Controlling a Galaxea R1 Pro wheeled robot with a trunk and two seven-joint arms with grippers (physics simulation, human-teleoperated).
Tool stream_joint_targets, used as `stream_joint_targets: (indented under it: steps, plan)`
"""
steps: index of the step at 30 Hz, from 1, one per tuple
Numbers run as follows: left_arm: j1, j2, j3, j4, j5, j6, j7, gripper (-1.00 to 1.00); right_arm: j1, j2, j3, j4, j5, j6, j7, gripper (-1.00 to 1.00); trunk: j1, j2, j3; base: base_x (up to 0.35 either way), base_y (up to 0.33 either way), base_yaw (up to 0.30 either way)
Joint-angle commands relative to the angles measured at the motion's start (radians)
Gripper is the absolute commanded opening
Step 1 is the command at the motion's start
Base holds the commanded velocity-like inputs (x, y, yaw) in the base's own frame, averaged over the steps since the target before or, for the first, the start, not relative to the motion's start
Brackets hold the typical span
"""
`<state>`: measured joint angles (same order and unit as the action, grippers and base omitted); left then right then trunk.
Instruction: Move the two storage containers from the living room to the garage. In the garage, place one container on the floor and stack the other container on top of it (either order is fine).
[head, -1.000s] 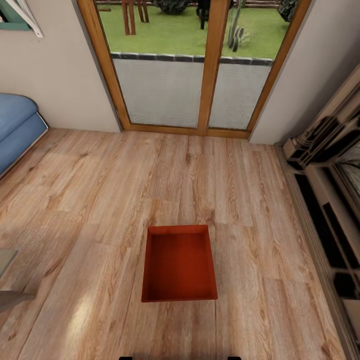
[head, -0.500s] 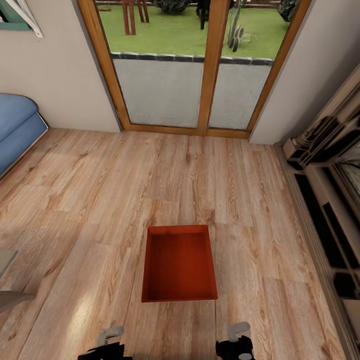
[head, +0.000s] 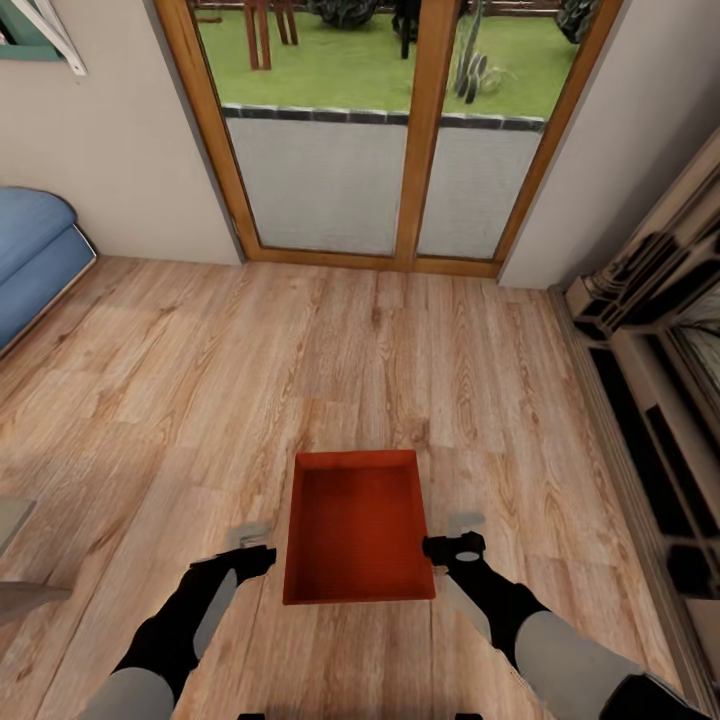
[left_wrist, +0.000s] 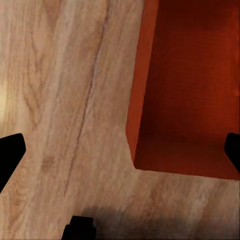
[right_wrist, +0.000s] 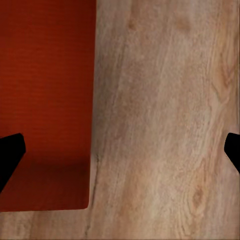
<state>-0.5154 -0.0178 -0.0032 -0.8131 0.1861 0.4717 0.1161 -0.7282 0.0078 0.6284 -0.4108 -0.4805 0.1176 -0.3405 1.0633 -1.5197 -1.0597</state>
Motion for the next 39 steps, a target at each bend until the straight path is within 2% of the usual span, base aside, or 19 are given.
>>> stream_joint_targets:
  steps: [1, 2, 4, 7, 8, 9, 10, 11, 12, 14, 15, 19, 22, 25, 33, 37, 39]
  plan:
    - [-0.002, -0.006, 0.000, -0.015, 0.009, 0.012, 0.008, 1.00, -0.008, 0.000, 0.008, -0.002, -0.007, 0.007, -0.010, 1.00, 0.000, 0.000, -0.001, 0.000, 0.000, 0.000]
    - [-0.015, -0.022, -0.001, -0.036, 0.008, 0.030, 0.010, 1.00, -0.024, 0.002, 0.008, -0.002, -0.010, 0.008, -0.017, 1.00, 0.000, 0.000, -0.001, 0.000, 0.000, 0.000]
    - [-0.045, -0.040, -0.003, -0.037, 0.009, 0.040, 0.009, 1.00, -0.039, 0.004, 0.007, -0.002, -0.012, 0.006, -0.028, 1.00, 0.000, 0.000, -0.001, 0.000, 0.000, 0.000]
    - [-0.086, -0.057, -0.004, -0.011, 0.010, 0.042, 0.006, 1.00, -0.046, 0.007, 0.007, 0.001, -0.013, 0.000, -0.037, 1.00, 0.000, 0.000, -0.001, 0.000, 0.000, 0.000]
    - [-0.111, -0.067, -0.005, 0.020, 0.010, 0.038, 0.005, 1.00, -0.048, 0.009, 0.007, 0.005, -0.014, -0.009, -0.048, 1.00, 0.000, 0.000, -0.001, 0.000, 0.000, 0.000]
    - [-0.154, -0.078, -0.006, 0.098, 0.008, 0.018, 0.004, 1.00, -0.050, 0.012, 0.007, 0.012, -0.016, -0.041, -0.084, 1.00, 0.000, 0.000, -0.001, 0.000, 0.000, 0.000]
    - [-0.171, -0.080, -0.006, 0.134, 0.008, 0.000, 0.004, 1.00, -0.050, 0.014, 0.007, 0.018, -0.022, -0.057, -0.099, 1.00, 0.000, 0.000, -0.001, 0.000, 0.000, 0.000]
    - [-0.201, -0.082, -0.006, 0.186, 0.006, -0.029, 0.004, 1.00, -0.052, 0.027, 0.007, 0.039, -0.042, -0.079, -0.114, 1.00, 0.000, 0.000, -0.001, 0.000, 0.000, 0.000]
    - [-0.210, -0.082, -0.006, 0.202, 0.005, -0.036, 0.004, 1.00, -0.054, 0.033, 0.007, 0.049, -0.050, -0.085, -0.117, 1.00, 0.000, 0.000, -0.001, 0.000, 0.000, 0.000]
    - [-0.245, -0.082, -0.008, 0.269, -0.006, -0.063, 0.004, 1.00, -0.085, 0.067, 0.008, 0.125, -0.078, -0.104, -0.126, 1.00, 0.000, 0.000, -0.001, 0.000, 0.000, 0.000]
    - [-0.251, -0.081, -0.009, 0.285, -0.016, -0.070, 0.004, 1.00, -0.095, 0.077, 0.008, 0.150, -0.083, -0.111, -0.128, 1.00, 0.000, 0.000, -0.001, 0.000, 0.000, 0.000]
    - [-0.261, -0.083, -0.010, 0.316, -0.113, -0.079, 0.004, 1.00, -0.112, 0.094, 0.008, 0.198, -0.094, -0.143, -0.125, 1.00, 0.000, 0.000, -0.001, 0.000, 0.000, 0.000]
    - [-0.262, -0.080, -0.010, 0.327, -0.147, -0.080, 0.004, 1.00, -0.114, 0.111, 0.008, 0.203, -0.095, -0.148, -0.125, 1.00, 0.000, 0.000, -0.001, 0.000, 0.000, 0.000]
    - [-0.262, -0.072, -0.011, 0.356, -0.161, -0.081, 0.004, 1.00, -0.118, 0.125, 0.008, 0.205, -0.095, -0.150, -0.124, 1.00, 0.000, 0.000, -0.001, 0.000, 0.000, 0.000]
    - [-0.262, -0.067, -0.009, 0.367, -0.165, -0.091, 0.004, 1.00, -0.118, 0.130, 0.009, 0.205, -0.096, -0.151, -0.121, 1.00, 0.000, 0.000, -0.001, 0.000, 0.000, 0.000]
    - [-0.262, -0.067, -0.009, 0.366, -0.165, -0.095, 0.004, 1.00, -0.118, 0.133, 0.010, 0.206, -0.095, -0.151, -0.099, 1.00, 0.000, 0.000, -0.001, 0.000, 0.000, 0.000]
    - [-0.262, -0.067, -0.009, 0.365, -0.165, -0.096, 0.004, 1.00, -0.118, 0.147, 0.011, 0.207, -0.094, -0.151, -0.091, 1.00, 0.000, 0.000, -0.001, 0.000, 0.000, 0.000]
